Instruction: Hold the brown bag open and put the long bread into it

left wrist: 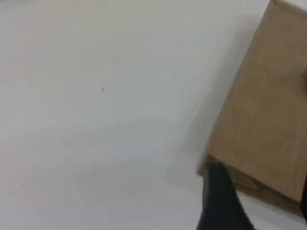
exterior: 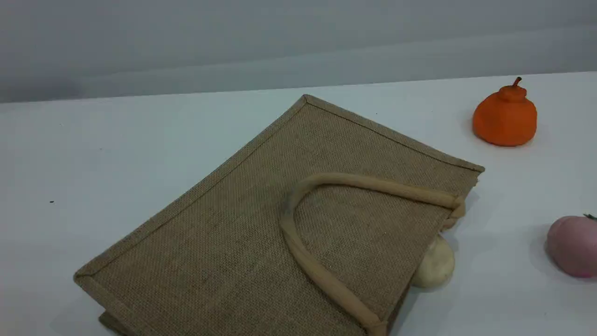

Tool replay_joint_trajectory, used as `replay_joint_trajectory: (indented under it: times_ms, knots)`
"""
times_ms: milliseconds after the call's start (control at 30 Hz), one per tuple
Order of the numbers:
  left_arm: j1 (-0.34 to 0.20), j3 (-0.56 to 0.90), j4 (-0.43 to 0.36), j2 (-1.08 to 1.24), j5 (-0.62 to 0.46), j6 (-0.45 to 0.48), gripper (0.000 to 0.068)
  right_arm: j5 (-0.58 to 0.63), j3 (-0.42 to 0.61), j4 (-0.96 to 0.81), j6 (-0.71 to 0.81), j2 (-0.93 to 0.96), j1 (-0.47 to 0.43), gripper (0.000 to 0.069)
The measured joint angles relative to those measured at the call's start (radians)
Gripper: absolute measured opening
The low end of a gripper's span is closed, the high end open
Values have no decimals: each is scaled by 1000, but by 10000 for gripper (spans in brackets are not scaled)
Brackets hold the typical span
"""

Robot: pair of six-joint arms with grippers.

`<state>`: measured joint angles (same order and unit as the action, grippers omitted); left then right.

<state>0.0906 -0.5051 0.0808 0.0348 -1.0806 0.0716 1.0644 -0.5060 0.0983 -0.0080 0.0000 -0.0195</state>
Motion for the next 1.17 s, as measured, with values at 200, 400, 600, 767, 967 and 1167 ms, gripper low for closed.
replay_joint_trajectory:
  times_ms: [200, 400, 600, 767, 967, 1167]
  knots:
    - [0, 0, 0, -36, 0, -1, 364, 0, 0, 1, 1, 0, 0, 391]
    - [0, 0, 0, -35, 0, -1, 364, 0, 0, 4, 1, 0, 0, 391]
    - [0, 0, 0, -35, 0, -1, 364, 0, 0, 4, 0, 0, 0, 391]
    - [1, 0, 0, -35, 0, -1, 364, 0, 0, 4, 0, 0, 0, 391]
    - [1, 0, 0, -35, 0, -1, 364, 0, 0, 4, 0, 0, 0, 391]
    - [1, 0, -1, -35, 1, -2, 364, 0, 0, 4, 0, 0, 0, 391]
